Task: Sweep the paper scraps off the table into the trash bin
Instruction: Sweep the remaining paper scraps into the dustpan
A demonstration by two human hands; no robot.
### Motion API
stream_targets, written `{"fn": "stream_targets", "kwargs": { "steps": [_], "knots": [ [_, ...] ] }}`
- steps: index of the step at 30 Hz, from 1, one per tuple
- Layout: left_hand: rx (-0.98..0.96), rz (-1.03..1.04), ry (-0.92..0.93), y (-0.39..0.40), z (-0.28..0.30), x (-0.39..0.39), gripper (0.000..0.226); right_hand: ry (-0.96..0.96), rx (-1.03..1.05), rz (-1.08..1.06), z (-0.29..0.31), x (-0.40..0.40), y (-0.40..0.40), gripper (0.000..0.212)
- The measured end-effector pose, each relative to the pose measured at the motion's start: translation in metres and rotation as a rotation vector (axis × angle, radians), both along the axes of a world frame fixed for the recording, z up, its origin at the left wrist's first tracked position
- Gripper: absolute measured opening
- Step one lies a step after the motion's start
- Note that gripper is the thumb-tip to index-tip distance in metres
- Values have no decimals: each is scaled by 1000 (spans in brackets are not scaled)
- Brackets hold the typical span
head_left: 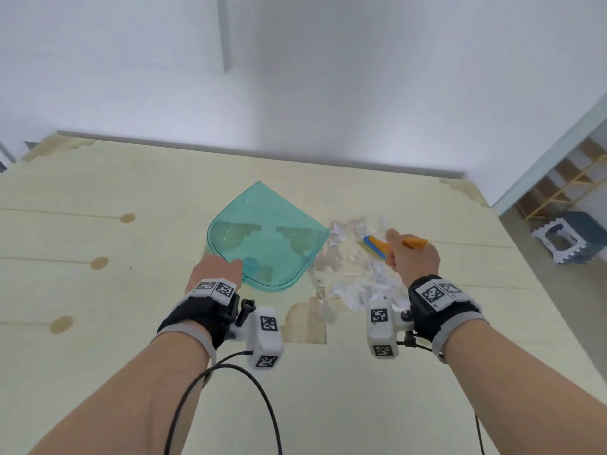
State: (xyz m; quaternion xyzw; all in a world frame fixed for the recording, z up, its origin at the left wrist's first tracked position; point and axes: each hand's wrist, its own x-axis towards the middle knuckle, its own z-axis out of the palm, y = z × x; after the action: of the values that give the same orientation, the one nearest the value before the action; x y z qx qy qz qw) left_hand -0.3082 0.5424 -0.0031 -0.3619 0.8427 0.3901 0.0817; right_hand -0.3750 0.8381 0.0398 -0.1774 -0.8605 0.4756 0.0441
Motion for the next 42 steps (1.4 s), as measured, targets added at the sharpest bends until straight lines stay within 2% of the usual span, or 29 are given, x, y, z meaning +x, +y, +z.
{"fn": "stream_targets", "kwargs": {
  "steps": [4,7,9,13,20,26,28,30,32,35,37,39,42],
  "knots": [
    [32,46,22,27,-4,-37,42,94,4,-63,-7,-35,32,30],
    [34,35,-7,43,-6,-62,35,60,25,-40,-11,-67,46,35],
    [-6,32,-12,51,-7,-76,32,40,38,6,-17,-90,53,30],
    [-109,45,18,60,-8,-96,42,11,53,81,-32,-131,59,20],
    [-103,103,23,58,-15,-119,43,-50,132,96,-56,-186,56,24],
    [-58,133,-15,50,-18,-123,50,-145,245,211,-70,-175,35,51],
    [-36,138,-17,49,-18,-123,55,-133,229,240,-73,-162,27,44],
    [-21,141,-10,49,-18,-122,56,-130,125,219,-75,-152,23,33],
    [-23,142,-8,47,-17,-120,54,-123,25,172,-72,-147,20,31],
    [-28,138,-14,43,-15,-113,49,-27,-8,95,-57,-155,13,33],
    [-34,127,-21,38,-13,-108,45,18,-19,114,-52,-167,5,25],
    [-57,119,-28,32,-11,-104,39,-26,15,189,-54,-179,-2,21],
    [-113,110,-44,22,-9,-99,35,-156,70,284,-62,-183,-12,28]
  ]
}}
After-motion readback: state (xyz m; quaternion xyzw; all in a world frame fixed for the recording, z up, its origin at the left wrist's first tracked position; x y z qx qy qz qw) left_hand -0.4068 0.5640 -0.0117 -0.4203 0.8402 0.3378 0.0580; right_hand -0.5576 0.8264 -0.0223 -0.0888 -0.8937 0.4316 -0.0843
